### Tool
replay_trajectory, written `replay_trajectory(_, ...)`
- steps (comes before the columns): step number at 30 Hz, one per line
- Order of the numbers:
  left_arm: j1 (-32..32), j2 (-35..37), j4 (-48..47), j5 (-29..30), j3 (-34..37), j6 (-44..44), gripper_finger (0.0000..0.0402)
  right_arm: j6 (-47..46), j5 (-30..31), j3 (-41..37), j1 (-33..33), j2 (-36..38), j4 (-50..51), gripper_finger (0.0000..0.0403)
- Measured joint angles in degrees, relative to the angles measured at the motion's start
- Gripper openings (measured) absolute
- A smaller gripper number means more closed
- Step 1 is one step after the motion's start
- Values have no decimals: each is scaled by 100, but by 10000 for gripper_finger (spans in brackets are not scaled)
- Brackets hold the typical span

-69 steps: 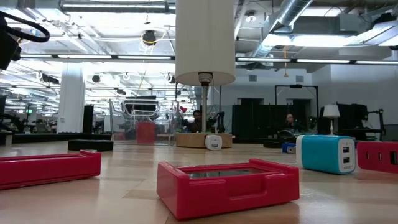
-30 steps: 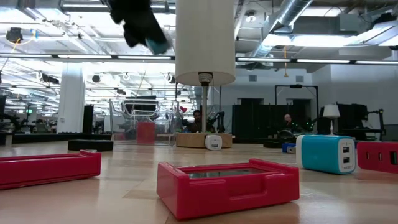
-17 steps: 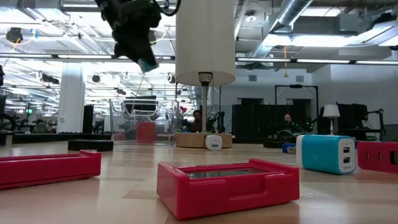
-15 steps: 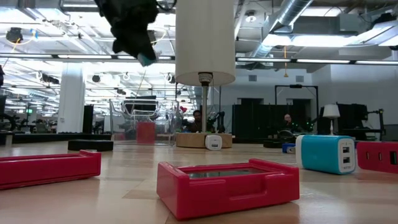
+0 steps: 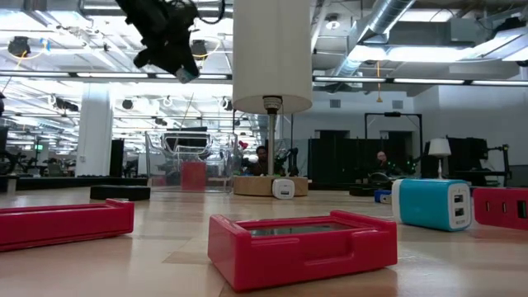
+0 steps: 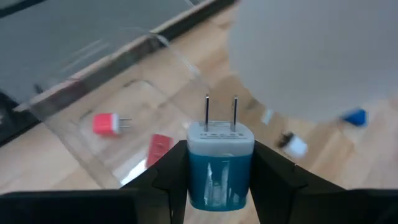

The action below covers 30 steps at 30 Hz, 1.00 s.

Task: Pick & Place Office items
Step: Put the left blue charger adapter into the transparent bin

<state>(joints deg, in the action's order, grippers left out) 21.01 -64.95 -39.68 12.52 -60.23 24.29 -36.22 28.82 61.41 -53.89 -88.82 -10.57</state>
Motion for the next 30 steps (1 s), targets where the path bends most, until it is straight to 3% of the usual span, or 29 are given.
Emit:
replay_trajectory(4, 678, -144, 206, -381, 0, 7, 124, 23, 0, 0, 0, 0, -17, 297)
replay_trajectory(8, 1434, -379, 624, -1361, 0, 10, 124, 23, 0, 0, 0, 0, -17, 297)
replay_trajectory(15, 2346, -1023, 985, -2430, 2, 166, 124, 23, 0, 0, 0, 0, -15, 297)
replay_trajectory(25, 2643, -2085, 1172, -3047, -375, 502, 124, 22, 0, 0, 0, 0, -13, 297)
replay_trajectory(30, 2627, -2437, 1240, -3067, -696, 645, 124, 21, 0, 0, -19, 0, -7, 297)
